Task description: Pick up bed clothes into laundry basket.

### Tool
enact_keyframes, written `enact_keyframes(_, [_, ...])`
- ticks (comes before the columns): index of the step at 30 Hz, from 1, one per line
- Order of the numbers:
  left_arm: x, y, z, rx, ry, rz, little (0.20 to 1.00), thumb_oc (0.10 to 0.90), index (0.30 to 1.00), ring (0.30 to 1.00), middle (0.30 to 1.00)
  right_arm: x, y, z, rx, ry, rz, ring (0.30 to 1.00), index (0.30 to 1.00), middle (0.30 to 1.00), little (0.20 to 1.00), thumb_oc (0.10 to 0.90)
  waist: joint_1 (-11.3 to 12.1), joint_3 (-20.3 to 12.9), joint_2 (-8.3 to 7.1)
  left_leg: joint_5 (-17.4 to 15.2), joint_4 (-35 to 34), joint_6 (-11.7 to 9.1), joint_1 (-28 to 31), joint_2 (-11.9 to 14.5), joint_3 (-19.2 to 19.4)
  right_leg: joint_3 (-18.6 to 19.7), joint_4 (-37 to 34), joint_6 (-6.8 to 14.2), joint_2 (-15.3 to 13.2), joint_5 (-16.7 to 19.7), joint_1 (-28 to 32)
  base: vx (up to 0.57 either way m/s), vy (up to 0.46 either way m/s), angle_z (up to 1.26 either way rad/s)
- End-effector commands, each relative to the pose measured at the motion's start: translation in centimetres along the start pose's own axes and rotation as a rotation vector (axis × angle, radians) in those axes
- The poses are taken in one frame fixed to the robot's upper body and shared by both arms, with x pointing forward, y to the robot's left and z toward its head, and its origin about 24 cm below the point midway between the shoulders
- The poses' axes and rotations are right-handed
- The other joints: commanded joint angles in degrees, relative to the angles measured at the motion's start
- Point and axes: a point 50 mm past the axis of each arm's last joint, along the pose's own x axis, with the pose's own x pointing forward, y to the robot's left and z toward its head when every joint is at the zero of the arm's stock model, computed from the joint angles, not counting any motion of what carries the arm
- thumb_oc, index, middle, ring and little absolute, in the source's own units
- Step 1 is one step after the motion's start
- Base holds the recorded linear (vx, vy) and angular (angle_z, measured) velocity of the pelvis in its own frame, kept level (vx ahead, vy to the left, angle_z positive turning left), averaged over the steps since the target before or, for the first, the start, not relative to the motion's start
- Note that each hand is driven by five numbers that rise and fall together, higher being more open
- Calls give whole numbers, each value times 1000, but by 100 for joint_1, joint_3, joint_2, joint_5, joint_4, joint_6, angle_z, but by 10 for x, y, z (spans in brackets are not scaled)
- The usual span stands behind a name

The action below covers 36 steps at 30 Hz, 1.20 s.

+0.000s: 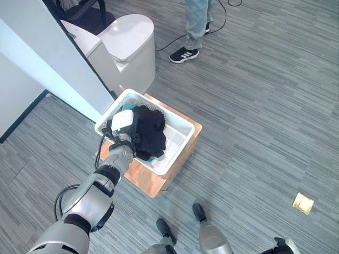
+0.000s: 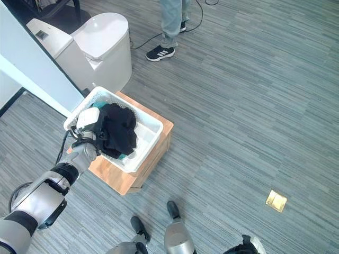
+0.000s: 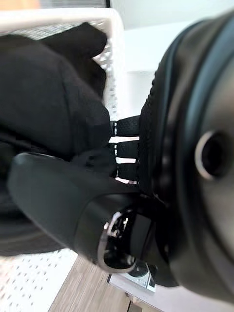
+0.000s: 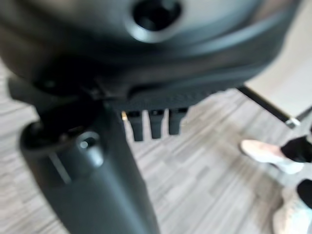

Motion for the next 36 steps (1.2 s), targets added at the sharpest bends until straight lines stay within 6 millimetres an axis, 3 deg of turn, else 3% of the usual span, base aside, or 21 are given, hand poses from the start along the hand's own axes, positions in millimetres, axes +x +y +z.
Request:
enact_keyframes(1, [13,40,51,-204,-170,171,900,800,900,900,900,-5,-12,-53,-59,133,-47,900,900,900,900,800,157,-620,-324,-475,6,-368,-67,459,7,-88,53,659,-332,-99,-171,-3,-7,6])
enact_keyframes(4, [-4,61,93,-358,-406,276,900,800,900,900,900,-7,-7,-55,-56,130,-40,900,900,900,900,800,277,-651,-390,-498,6,-354,7,459,-36,-136,46,646,-342,-124,-44,7,-14,7])
enact_keyframes(7, [-16,73,103,-404,-492,332,900,800,900,900,900,-10,-2,-60,-53,138,-26,900,900,900,900,800,353,-685,-443,-523,6,-344,82,454,-56,-148,39,634,-338,-148,55,21,-15,7])
enact_keyframes(8, [-25,90,112,-464,-564,395,900,800,900,900,900,-11,1,-64,-53,150,-16,900,900,900,900,800,419,-725,-482,-534,6,-338,121,461,-91,-164,39,626,-341,-159,123,5,-14,9])
enact_keyframes(9, [-25,90,111,-463,-562,395,900,800,900,900,900,-12,1,-64,-54,150,-16,900,900,900,900,800,414,-724,-485,-535,6,-338,128,460,-92,-165,38,626,-341,-161,131,-1,-15,9])
enact_keyframes(11, [-32,118,113,-537,-611,490,900,800,900,900,900,-13,4,-67,-59,165,-5,900,900,900,900,800,490,-791,-523,-544,6,-336,200,465,-122,-185,42,615,-337,-173,214,-2,-12,11])
enact_keyframes(17, [-38,168,101,-678,-634,656,900,800,900,900,900,-13,1,-72,-39,198,6,900,900,900,900,800,598,-914,-540,-541,6,-346,290,466,-167,-215,43,605,-342,-186,335,-1,-13,8])
enact_keyframes(19, [-49,173,94,-728,-655,698,900,800,900,900,900,-7,13,-24,-19,61,6,900,900,900,900,800,799,-1007,-544,-550,6,-354,312,474,-250,-266,35,574,-341,-224,384,44,-39,-3])
enact_keyframes(23, [-51,188,79,-750,-619,798,900,800,900,900,900,-7,11,-25,6,64,-11,900,900,900,900,800,859,-1141,-536,-570,6,-355,358,470,-287,-297,28,567,-346,-256,433,43,-4,4])
enact_keyframes(26, [-64,192,27,-668,-503,909,900,800,900,900,900,5,-32,18,80,-71,-168,900,900,900,900,800,1043,-1201,-601,-598,6,-335,390,456,-361,-302,44,575,-340,-263,454,8,1,-1])
enact_keyframes(27, [-67,186,5,-617,-438,910,900,800,900,900,900,7,-64,47,89,-187,-259,900,900,900,900,800,1146,-1200,-643,-610,6,-325,415,442,-371,-290,48,582,-336,-268,470,9,-1,-6])
enact_keyframes(28, [-69,180,-7,-608,-400,903,900,800,900,900,900,7,-82,61,91,-243,-306,900,900,900,900,800,1197,-1217,-665,-607,6,-323,413,442,-368,-295,48,583,-333,-262,464,18,8,-5])
enact_keyframes(30, [-71,160,-41,-564,-266,843,900,800,900,900,900,-6,-148,110,77,-435,-480,900,900,900,900,800,1363,-1231,-747,-614,6,-315,449,436,-390,-320,51,598,-339,-270,501,30,12,1])
enact_keyframes(31, [-74,151,-55,-551,-210,818,900,800,900,900,900,-18,-172,131,73,-530,-549,900,900,900,900,800,1414,-1230,-790,-651,6,-311,475,426,-415,-345,59,613,-349,-306,531,0,0,0])
enact_keyframes(32, [-74,151,-55,-552,-209,819,900,800,900,900,900,-19,-172,132,72,-531,-550,900,900,900,900,800,1409,-1235,-783,-613,6,-315,450,432,-413,-342,53,605,-343,-271,508,0,0,0])
enact_keyframes(33, [-84,138,-95,-509,-38,794,900,800,900,900,900,-97,-234,196,70,-948,-779,900,900,900,900,800,1415,-1233,-873,-543,6,-324,427,442,-417,-381,86,621,-350,-243,490,-4,10,10])
enact_keyframes(34, [-84,137,-94,-510,-40,789,900,800,900,900,900,-97,-234,192,68,-940,-780,900,900,900,900,800,1429,-1265,-863,-595,6,-329,433,440,-439,-390,67,628,-352,-274,510,21,50,20])
enact_keyframes(35, [-100,126,-115,-495,46,790,900,800,900,900,900,-134,-221,196,44,-1135,-831,900,900,900,900,800,1385,-1249,-858,-615,6,-314,434,436,-440,-385,80,634,-355,-270,510,57,77,18])
enact_keyframes(36, [-111,113,-126,-474,99,773,900,800,900,900,900,-145,-214,190,-13,-1196,-892,900,900,900,900,800,1396,-1238,-847,-636,6,-291,428,429,-446,-398,86,641,-363,-282,516,26,88,12])
